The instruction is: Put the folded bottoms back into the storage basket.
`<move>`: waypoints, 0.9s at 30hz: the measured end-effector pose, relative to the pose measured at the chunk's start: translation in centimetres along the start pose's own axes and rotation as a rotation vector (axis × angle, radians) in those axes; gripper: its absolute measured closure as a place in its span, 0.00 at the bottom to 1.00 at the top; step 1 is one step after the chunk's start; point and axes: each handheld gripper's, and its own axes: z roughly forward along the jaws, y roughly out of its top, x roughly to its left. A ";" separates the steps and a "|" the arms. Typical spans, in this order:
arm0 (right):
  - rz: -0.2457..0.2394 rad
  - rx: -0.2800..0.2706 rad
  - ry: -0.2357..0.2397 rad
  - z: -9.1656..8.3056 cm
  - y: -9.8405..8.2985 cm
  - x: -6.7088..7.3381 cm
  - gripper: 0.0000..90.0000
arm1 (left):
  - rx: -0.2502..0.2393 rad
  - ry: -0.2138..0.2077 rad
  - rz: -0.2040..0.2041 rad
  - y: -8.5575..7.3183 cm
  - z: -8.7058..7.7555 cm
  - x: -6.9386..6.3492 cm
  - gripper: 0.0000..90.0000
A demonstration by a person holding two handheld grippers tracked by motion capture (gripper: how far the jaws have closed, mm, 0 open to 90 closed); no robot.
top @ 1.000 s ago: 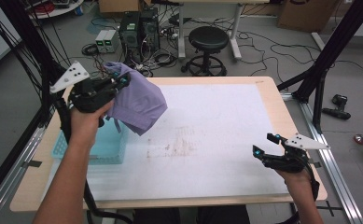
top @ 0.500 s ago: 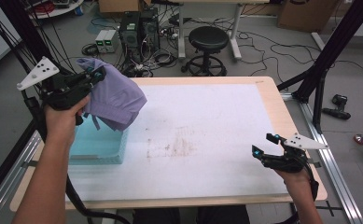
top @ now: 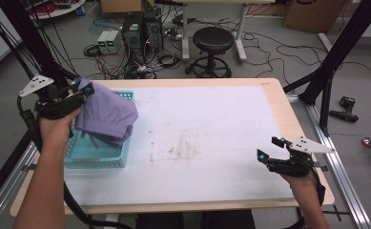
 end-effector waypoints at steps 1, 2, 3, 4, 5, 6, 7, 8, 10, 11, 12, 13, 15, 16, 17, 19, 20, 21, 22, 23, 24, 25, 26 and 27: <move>-0.001 -0.002 0.001 0.0 0.0 0.1 0.23 | -0.011 0.041 -0.015 -0.4 -0.4 0.6 0.37; -0.001 -0.001 0.000 0.0 0.1 0.1 0.23 | -0.032 0.059 -0.023 -0.6 -0.8 1.0 0.37; -0.001 -0.002 0.000 -0.1 0.1 0.1 0.23 | -0.042 0.060 -0.024 -0.7 -1.2 1.3 0.37; -0.003 -0.007 -0.001 -0.1 0.2 0.1 0.24 | -0.050 0.058 -0.020 -0.6 -1.5 1.4 0.37; -0.005 -0.005 -0.001 0.0 0.2 0.1 0.23 | -0.059 0.057 -0.015 -0.6 -1.7 1.4 0.37; -0.005 -0.003 -0.001 0.0 0.2 0.1 0.23 | -0.076 0.055 -0.009 -0.6 -1.9 1.4 0.37; -0.004 -0.001 -0.003 0.1 0.2 0.1 0.23 | -0.084 0.045 -0.004 -0.5 -2.1 1.3 0.36; -0.007 0.001 0.000 0.1 0.2 0.1 0.23 | -0.096 0.026 -0.002 -0.5 -2.2 1.0 0.36; -0.012 0.006 0.000 0.2 0.2 0.2 0.23 | -0.126 -0.006 0.029 -0.6 -2.3 0.3 0.36; -0.015 0.010 -0.002 0.1 0.2 0.2 0.23 | -0.138 -0.026 0.030 -0.7 -2.3 -0.1 0.34; -0.017 0.010 -0.003 0.1 0.2 0.2 0.23 | -0.149 -0.044 0.035 -0.8 -2.3 -0.5 0.32; -0.014 0.011 -0.004 0.1 0.2 0.2 0.23 | -0.156 -0.061 0.045 -0.9 -2.3 -0.9 0.32; -0.014 0.007 -0.005 0.0 0.2 0.2 0.23 | -0.171 -0.095 0.052 -1.3 -2.1 -1.7 0.30; -0.015 0.008 -0.004 0.0 0.2 0.2 0.23 | -0.179 -0.114 0.048 -1.5 -2.0 -2.1 0.28; -0.014 0.007 -0.005 0.0 0.2 0.2 0.23 | -0.185 -0.135 0.050 -1.8 -1.8 -2.5 0.27; -0.014 0.010 -0.004 0.1 0.2 0.2 0.23 | -0.187 -0.164 0.061 -2.5 -1.5 -3.4 0.27; -0.017 0.013 -0.003 0.2 0.2 0.2 0.23 | -0.188 -0.178 0.060 -2.9 -1.3 -3.9 0.27; -0.020 0.014 -0.003 0.2 0.2 0.2 0.23 | -0.186 -0.192 0.058 -3.3 -1.1 -4.3 0.26; -0.020 0.019 -0.004 0.2 0.2 0.3 0.23 | -0.184 -0.202 0.058 -3.7 -0.9 -4.7 0.25; -0.023 0.020 -0.003 0.3 0.2 0.3 0.23 | -0.181 -0.218 0.062 -4.1 -0.7 -5.2 0.24; -0.025 0.021 -0.003 0.3 0.3 0.4 0.23 | -0.175 -0.231 0.067 -4.5 -0.5 -5.6 0.24; -0.028 0.020 -0.003 0.3 0.3 0.4 0.23 | -0.175 -0.245 0.071 -4.9 -0.3 -6.2 0.24; -0.027 0.021 -0.002 0.3 0.3 0.5 0.23 | -0.172 -0.263 0.081 -5.4 -0.1 -6.6 0.24; -0.027 0.022 -0.003 0.3 0.3 0.5 0.23 | -0.167 -0.277 0.088 -5.8 0.1 -7.1 0.24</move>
